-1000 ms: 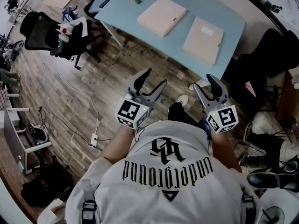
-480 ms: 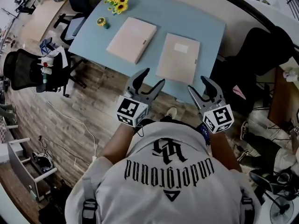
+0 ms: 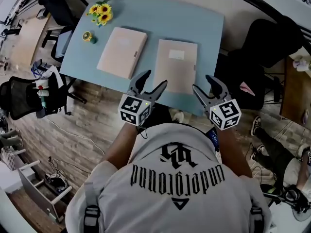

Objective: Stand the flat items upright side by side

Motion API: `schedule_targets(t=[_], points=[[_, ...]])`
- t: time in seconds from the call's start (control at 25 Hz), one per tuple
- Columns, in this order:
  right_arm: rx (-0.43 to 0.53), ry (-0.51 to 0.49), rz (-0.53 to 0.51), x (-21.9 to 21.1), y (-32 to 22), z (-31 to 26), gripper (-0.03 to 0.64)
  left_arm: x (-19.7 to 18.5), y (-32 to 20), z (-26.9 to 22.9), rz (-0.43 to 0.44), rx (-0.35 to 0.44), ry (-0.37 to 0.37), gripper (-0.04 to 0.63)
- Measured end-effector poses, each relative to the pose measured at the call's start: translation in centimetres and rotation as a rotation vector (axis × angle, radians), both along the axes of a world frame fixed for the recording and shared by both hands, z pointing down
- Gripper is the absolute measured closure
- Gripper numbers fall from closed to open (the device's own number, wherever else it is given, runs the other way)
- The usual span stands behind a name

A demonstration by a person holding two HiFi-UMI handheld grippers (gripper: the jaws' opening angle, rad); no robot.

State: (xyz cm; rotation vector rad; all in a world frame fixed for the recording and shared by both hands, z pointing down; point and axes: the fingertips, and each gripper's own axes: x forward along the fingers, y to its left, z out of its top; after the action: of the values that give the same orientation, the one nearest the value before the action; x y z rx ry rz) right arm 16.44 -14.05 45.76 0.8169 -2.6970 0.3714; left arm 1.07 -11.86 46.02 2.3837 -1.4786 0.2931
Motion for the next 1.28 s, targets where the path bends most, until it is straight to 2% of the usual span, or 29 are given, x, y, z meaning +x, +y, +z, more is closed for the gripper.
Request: schedule_targets(t=[0.16,0.36,0.6,0.84,1.12,1.28], points=[[-0.098,0.048,0.029,-0.8,-3.3,3.5,0.334,-1.3,-3.5,3.5,0.016,-0.097,0.008,0.279],[-0.207,0.103,0.072,-2.3,-7.7,9.1,0.327,-3.3,-7.5,10.4,0.063,-0.256,0.002,0.273],[-0.354,0.172,0.142,-2.8,-11.2,17.1,0.324,-5.3,-10.1,18.4,0.106,-0.447,0.058,0.268],[-0.527,0.256,0.193,-1.8,-11.9,24.4,0.305,-6.0,-11.4,24.7,0.117,-0.607,0.104,0.259],[-0.684,0.218,0.225,-1.1,-12.3,28.8,0.305,-4.6,-11.8,29.4,0.122,-0.743,0.146,0.255],[-0.74,0.179,0.213,-1.3,-12.2,29.6,0.311,-3.9,-11.9,30.2,0.129,-0.773,0.156,0.256]])
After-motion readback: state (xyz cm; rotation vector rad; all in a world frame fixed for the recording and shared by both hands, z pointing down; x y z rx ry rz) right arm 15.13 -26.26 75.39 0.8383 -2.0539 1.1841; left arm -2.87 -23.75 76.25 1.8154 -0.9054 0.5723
